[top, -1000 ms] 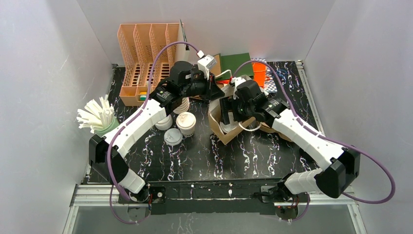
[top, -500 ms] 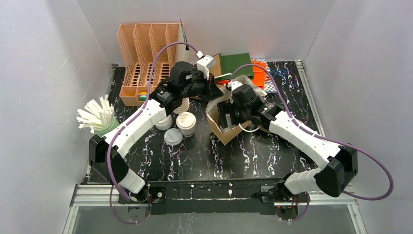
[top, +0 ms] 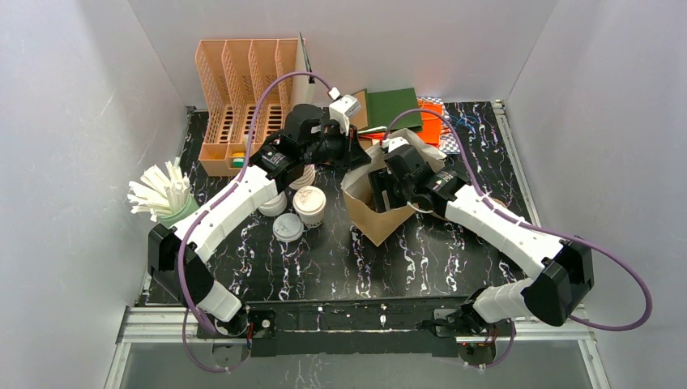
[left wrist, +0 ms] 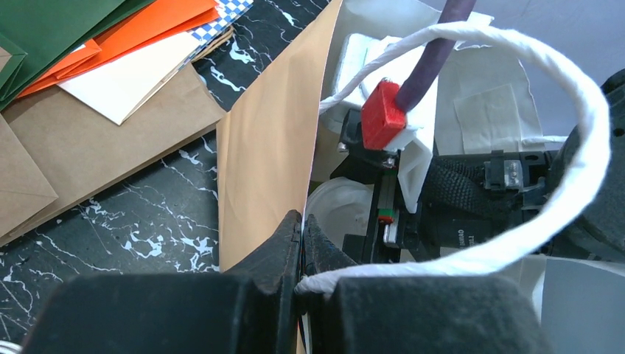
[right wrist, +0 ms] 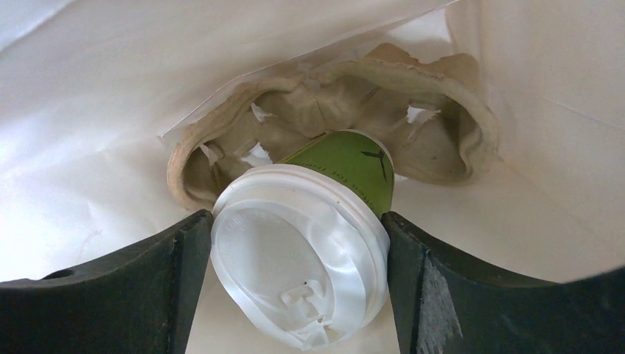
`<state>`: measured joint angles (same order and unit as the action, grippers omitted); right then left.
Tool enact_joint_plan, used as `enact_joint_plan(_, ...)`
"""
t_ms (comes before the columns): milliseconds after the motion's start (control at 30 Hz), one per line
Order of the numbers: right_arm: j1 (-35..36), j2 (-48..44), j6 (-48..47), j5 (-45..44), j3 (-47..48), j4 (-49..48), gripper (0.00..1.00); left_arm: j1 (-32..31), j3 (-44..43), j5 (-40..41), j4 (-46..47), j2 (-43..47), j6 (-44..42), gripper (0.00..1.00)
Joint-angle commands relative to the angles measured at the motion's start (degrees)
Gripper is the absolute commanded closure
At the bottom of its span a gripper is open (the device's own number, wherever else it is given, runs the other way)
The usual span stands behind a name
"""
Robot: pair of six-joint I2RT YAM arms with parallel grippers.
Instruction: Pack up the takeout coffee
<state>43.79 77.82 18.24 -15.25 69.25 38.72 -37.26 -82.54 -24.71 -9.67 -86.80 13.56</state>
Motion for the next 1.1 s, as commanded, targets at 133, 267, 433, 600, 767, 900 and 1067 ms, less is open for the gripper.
enact_joint_plan(133,-0.1,-5.6,0.9,-2.6,3.1,1.9,0.30,-1.3,-3.4,-0.6,-3.2,1.6,-4.5,1.00)
enact_joint_plan(267,-0.6,-9.9,5.2,-6.8,0.0,0.3,0.36,-2.6,-8.0,0.1,-5.1,-0.5,-6.3,1.00)
enact_joint_plan(433,-2.0,-12.8,7.6,-7.0,-2.4,-3.4,0.40,-6.2,-12.1,6.9,-10.1,-0.7,-14.1,1.00)
enact_joint_plan(600,-5.4,-12.5,10.1,-3.6,-4.5,-7.9,0.42,-10.3,-12.8,12.4,-14.6,-0.2,-21.6,1.00)
enact_joint_plan(767,-11.5,-9.8,12.6,2.0,-5.2,-12.3,0.45,-11.9,-11.8,14.6,-15.4,0.3,-23.1,1.00)
enact_joint_plan(900,-13.1,-6.8,12.7,7.0,-5.2,-17.9,0.50,-12.0,-9.4,14.8,-15.0,0.8,-20.0,1.00)
enact_joint_plan(1067,-13.1,-0.9,9.7,11.6,-0.8,-14.7,0.51,-11.6,-5.3,18.2,-13.7,1.2,-4.2,0.99)
